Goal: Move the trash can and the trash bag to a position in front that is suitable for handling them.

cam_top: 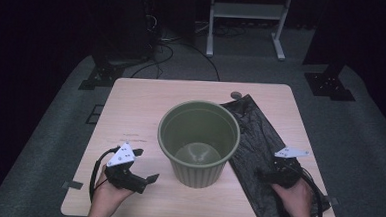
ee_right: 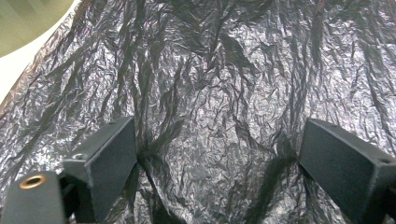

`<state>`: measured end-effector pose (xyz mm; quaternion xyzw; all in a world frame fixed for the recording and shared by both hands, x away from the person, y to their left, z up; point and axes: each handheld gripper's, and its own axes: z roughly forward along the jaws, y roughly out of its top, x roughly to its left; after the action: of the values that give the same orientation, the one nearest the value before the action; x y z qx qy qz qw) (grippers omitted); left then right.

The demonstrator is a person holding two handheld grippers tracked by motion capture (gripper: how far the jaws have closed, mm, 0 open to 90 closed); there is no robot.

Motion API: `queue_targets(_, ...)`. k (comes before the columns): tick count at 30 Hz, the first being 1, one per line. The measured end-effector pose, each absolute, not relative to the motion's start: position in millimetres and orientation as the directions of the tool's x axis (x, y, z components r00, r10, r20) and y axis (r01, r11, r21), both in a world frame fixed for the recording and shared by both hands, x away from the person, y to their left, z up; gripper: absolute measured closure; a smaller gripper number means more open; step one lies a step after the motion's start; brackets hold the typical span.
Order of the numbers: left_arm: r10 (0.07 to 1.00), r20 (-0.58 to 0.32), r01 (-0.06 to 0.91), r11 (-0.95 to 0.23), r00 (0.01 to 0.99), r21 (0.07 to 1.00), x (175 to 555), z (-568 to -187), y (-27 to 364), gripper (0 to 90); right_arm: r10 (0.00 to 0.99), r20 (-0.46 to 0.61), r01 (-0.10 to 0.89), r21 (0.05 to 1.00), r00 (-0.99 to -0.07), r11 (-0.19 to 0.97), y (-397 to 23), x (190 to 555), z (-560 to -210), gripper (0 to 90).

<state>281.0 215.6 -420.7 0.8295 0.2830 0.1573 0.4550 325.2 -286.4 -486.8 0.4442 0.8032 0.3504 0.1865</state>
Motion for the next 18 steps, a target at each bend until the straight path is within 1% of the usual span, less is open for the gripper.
queue_targets(10,0.615,-0.003,0.342,-0.434,0.789,0.834,289.2,-443.9,218.0,0.0,0.844,0.012,0.583,0.729,-0.536,0.359,-286.5,325.2,-486.8,10.3)
queue_targets(14,0.614,0.013,0.342,-0.458,0.789,0.82,293.2,-455.2,219.7,0.0,0.844,0.012,0.583,0.729,-0.536,0.36,-286.5,325.3,-486.8,10.3)
queue_targets(18,0.623,0.008,0.372,-0.477,0.782,0.796,297.8,-466.0,222.3,0.0,0.844,0.012,0.583,0.729,-0.537,0.36,-286.5,325.3,-486.8,10.3)
